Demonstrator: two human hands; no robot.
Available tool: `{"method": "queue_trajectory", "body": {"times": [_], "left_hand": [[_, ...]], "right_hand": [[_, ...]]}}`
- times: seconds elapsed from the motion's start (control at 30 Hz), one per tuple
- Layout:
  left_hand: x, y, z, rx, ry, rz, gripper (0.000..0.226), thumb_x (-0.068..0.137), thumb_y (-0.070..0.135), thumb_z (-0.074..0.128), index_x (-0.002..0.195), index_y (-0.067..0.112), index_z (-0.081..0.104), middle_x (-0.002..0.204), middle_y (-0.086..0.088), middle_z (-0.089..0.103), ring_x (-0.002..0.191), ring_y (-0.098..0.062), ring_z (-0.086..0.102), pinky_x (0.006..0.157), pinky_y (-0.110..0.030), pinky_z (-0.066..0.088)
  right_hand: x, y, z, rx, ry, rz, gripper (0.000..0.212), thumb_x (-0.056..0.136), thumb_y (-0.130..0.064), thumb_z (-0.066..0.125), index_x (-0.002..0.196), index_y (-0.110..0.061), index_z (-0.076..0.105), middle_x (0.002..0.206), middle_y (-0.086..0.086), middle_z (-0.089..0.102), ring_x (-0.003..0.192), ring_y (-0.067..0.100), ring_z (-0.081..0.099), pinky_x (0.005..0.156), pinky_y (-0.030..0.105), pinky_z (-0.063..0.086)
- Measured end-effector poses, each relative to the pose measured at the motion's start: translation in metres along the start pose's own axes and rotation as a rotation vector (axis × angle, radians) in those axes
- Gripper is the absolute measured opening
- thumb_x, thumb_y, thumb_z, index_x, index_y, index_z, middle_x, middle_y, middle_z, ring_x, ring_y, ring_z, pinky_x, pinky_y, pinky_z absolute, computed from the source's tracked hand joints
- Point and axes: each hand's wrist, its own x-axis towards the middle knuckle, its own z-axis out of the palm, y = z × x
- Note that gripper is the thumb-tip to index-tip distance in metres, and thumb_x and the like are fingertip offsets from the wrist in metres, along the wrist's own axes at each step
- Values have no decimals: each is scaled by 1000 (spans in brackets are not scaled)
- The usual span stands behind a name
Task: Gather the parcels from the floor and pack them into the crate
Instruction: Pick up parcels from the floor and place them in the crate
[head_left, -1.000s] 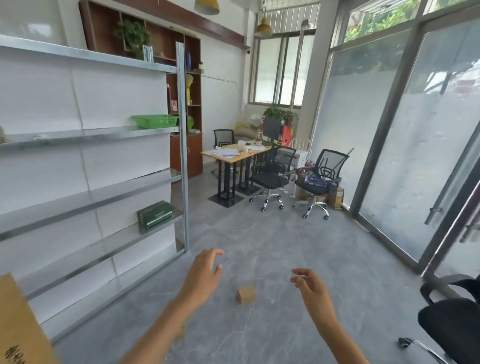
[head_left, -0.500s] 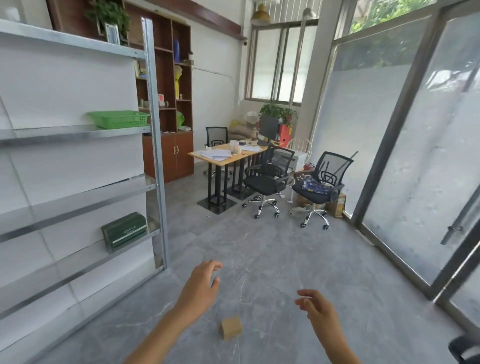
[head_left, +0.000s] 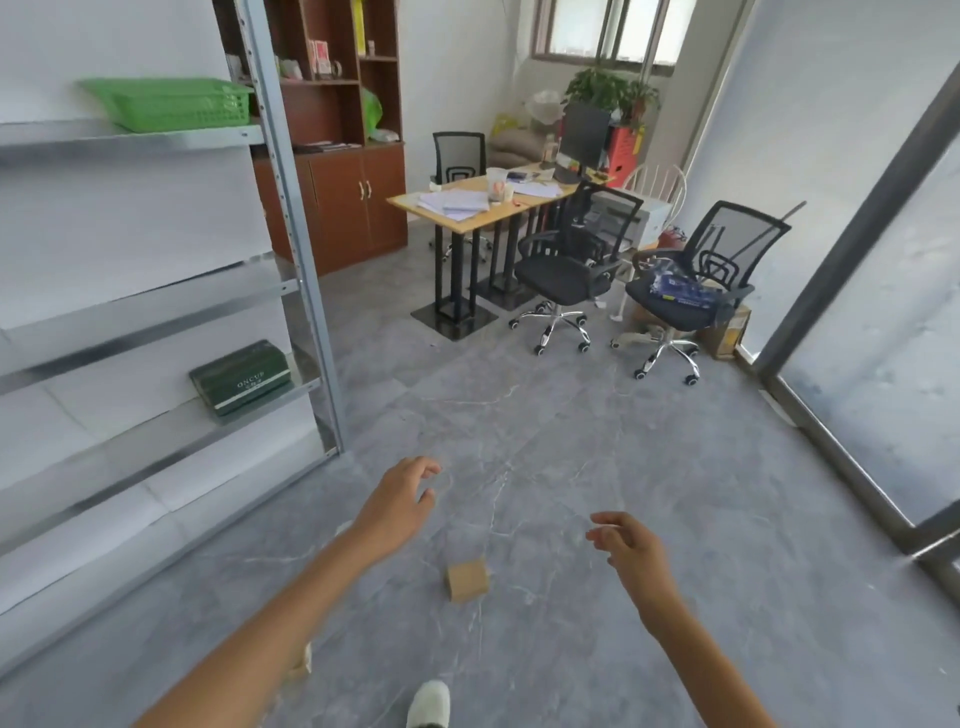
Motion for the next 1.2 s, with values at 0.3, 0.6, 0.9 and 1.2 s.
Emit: {"method": "queue_trajectory", "body": {"times": [0.3,0.6,0.9,1.2], "left_hand": [[146,-82,40,-48,-180,-206,29,92,11,51,122,11,52,128,-10,52,121,-22,51,99,-32,41],[244,-203,119,-25,-368,-417,30,93,12,50,122,7,52,123,-15,57,114,-26,55,96,-36,43],[313,-407,358,-96,-387,-624,31,90,7,51,121,4,53,116,-17,61,111,-31,56,93,-34,41],[312,-571,591,-116,-694,-867,60,90,8,51,145,1,28,147,-22,36,135,-32,36,109,-37,33]], "right_hand": [[152,23,71,-58,-64,228,21,94,-1,44,100,-7,63,89,13,68,83,24,61,67,25,45],[281,109,169,-254,-186,492,25,91,3,43,103,-1,64,86,14,66,79,26,58,64,29,41],[440,355,309,-480,-321,565,33,91,-4,43,118,-7,62,98,12,62,77,22,53,65,24,37],[515,585,429,-507,-535,643,60,92,-2,41,149,-6,22,152,16,30,137,31,34,107,36,33]]}}
